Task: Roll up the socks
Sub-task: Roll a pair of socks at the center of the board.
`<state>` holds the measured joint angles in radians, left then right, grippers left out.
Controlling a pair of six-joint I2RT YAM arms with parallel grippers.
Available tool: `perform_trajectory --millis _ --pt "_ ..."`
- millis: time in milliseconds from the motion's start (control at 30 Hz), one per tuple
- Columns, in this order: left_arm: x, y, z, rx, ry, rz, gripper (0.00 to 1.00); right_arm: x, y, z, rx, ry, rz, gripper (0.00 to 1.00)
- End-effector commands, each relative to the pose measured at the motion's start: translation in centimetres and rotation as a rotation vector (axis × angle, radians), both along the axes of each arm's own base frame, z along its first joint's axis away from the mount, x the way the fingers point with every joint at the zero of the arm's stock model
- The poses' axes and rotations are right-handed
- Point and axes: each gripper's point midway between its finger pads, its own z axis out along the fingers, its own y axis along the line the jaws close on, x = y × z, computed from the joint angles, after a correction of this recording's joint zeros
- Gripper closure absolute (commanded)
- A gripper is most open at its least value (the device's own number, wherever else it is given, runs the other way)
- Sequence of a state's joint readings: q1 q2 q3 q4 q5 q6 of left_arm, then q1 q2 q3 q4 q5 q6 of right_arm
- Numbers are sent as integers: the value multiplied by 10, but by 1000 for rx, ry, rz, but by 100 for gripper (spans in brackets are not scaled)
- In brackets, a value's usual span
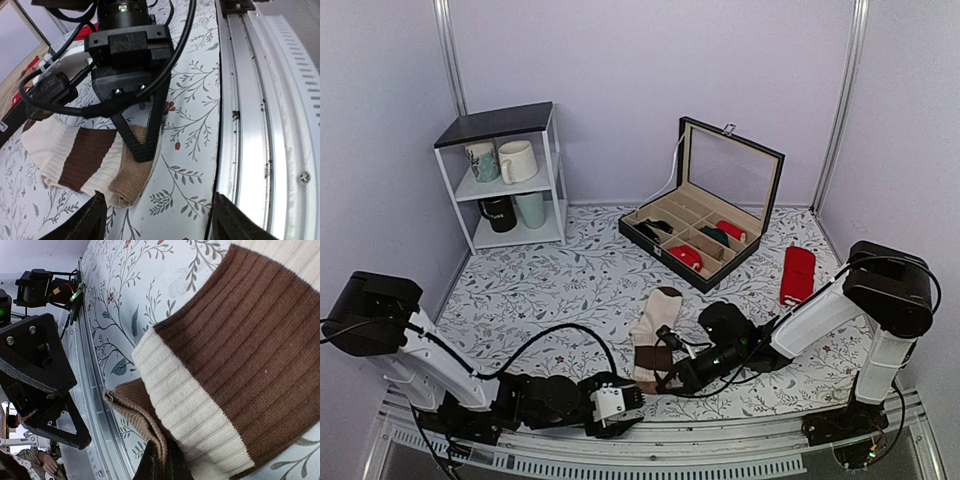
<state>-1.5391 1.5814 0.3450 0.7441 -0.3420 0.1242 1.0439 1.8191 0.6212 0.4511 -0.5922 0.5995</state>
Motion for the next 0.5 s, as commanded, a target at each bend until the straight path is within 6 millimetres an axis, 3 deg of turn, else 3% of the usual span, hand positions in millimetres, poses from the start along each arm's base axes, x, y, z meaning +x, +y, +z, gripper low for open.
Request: perform_trajectory --millis 0,200,467 --pt "4 -12 8 -11 -131 -26 30 -24 -43 -53 -242 161 -32 100" --pt "6 -17 -7 31 -134 -47 44 -26 -44 -54 -244 166 -22 100" --pt "21 -20 -6 36 -159 -37 45 -30 -45 -57 -247 176 -5 100"
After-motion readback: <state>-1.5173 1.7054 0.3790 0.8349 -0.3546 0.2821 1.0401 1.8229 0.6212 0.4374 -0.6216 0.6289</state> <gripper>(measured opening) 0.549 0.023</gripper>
